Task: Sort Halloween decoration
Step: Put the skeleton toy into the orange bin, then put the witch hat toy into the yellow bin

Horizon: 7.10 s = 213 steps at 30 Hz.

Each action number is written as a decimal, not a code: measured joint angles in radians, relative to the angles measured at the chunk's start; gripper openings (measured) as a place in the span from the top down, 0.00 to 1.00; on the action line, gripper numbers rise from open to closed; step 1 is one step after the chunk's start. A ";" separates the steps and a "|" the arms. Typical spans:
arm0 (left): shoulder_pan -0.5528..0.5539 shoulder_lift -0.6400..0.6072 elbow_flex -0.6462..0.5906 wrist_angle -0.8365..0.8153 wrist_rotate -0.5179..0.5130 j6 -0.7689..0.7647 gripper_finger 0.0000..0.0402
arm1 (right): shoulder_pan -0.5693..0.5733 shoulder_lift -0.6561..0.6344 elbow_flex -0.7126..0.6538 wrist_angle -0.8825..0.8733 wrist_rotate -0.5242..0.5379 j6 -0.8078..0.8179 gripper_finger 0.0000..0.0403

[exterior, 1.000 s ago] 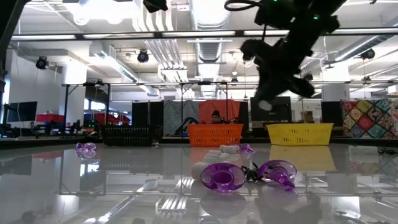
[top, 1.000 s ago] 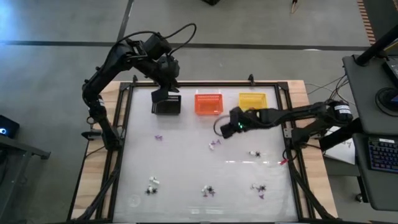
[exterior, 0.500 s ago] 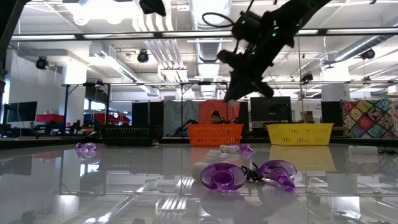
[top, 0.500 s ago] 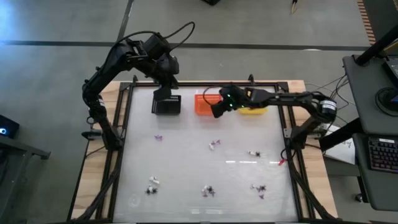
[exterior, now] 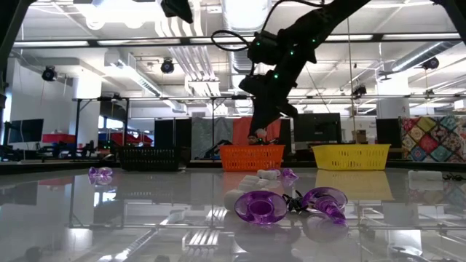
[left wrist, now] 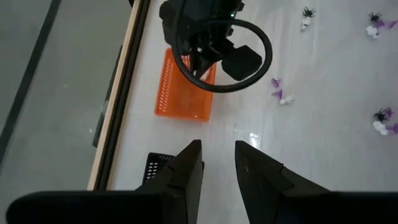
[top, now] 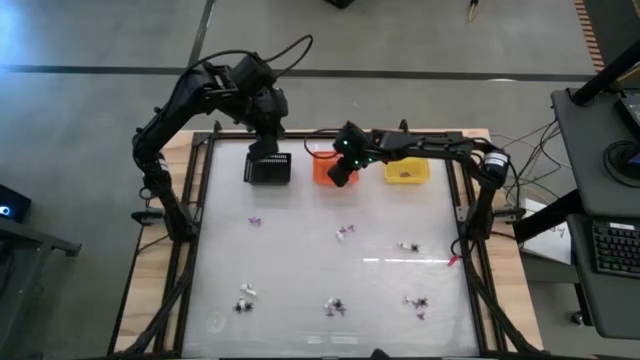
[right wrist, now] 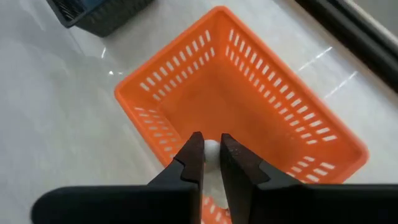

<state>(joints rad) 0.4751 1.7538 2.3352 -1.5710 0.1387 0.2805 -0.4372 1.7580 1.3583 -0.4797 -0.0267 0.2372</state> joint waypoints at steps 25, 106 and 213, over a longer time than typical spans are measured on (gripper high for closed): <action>-0.001 -0.168 -0.629 0.000 0.001 -0.187 0.76 | -0.017 -0.037 0.009 -0.105 0.001 -0.096 0.73; -0.078 -0.209 -1.590 0.759 0.074 -0.341 0.93 | -0.015 -0.206 0.091 -0.438 0.001 -0.011 0.73; -0.079 -0.341 -1.042 0.984 0.351 -0.058 1.00 | 0.181 -0.154 0.090 0.298 -0.287 0.160 0.94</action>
<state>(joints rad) 0.3958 1.4124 1.2934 -0.5873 0.4901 0.2230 -0.2558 1.6035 1.4487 -0.1818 -0.3134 0.3973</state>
